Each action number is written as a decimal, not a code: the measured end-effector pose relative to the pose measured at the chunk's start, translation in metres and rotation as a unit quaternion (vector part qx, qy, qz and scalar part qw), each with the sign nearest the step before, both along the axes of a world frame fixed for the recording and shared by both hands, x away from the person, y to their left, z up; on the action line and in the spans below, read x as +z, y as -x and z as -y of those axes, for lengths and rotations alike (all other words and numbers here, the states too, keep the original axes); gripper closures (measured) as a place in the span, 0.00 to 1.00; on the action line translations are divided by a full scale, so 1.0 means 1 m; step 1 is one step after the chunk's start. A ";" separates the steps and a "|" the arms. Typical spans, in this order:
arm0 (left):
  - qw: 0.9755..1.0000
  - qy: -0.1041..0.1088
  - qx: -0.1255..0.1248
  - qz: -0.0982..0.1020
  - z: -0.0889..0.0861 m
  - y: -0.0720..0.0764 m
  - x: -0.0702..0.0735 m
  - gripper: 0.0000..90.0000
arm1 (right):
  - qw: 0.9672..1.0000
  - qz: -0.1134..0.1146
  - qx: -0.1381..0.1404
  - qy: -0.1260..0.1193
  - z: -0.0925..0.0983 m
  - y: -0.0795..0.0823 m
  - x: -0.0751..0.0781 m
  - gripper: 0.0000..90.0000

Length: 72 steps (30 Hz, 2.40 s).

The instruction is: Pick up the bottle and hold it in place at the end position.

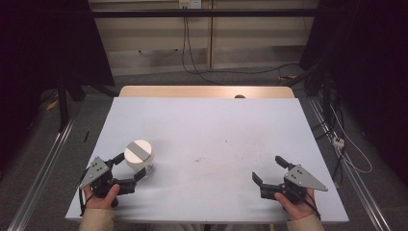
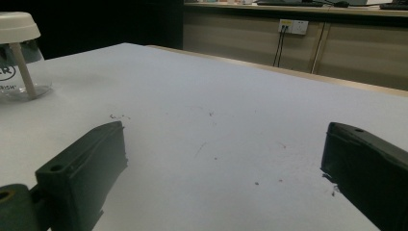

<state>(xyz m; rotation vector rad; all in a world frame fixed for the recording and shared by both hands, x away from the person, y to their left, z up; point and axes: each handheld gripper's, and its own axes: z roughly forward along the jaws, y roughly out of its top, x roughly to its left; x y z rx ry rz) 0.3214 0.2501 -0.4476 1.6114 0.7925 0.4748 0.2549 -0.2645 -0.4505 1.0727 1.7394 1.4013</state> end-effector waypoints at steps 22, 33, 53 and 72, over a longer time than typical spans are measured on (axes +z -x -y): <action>0.997 -0.057 0.008 -0.045 0.017 -0.019 -0.003 0.04 | 1.000 0.001 0.006 0.000 0.000 -0.002 -0.001 0.02; 0.995 -0.080 0.005 -0.050 0.029 -0.027 -0.005 0.08 | 1.000 -0.001 0.003 -0.001 0.003 -0.004 -0.002 0.02; 0.995 -0.088 0.023 -0.037 0.028 -0.029 -0.005 0.20 | 1.000 0.000 0.006 0.000 0.004 -0.007 -0.003 0.02; 0.998 -0.060 0.017 -0.016 0.048 -0.042 0.010 0.21 | 1.000 0.002 0.007 -0.003 0.003 -0.016 -0.001 0.02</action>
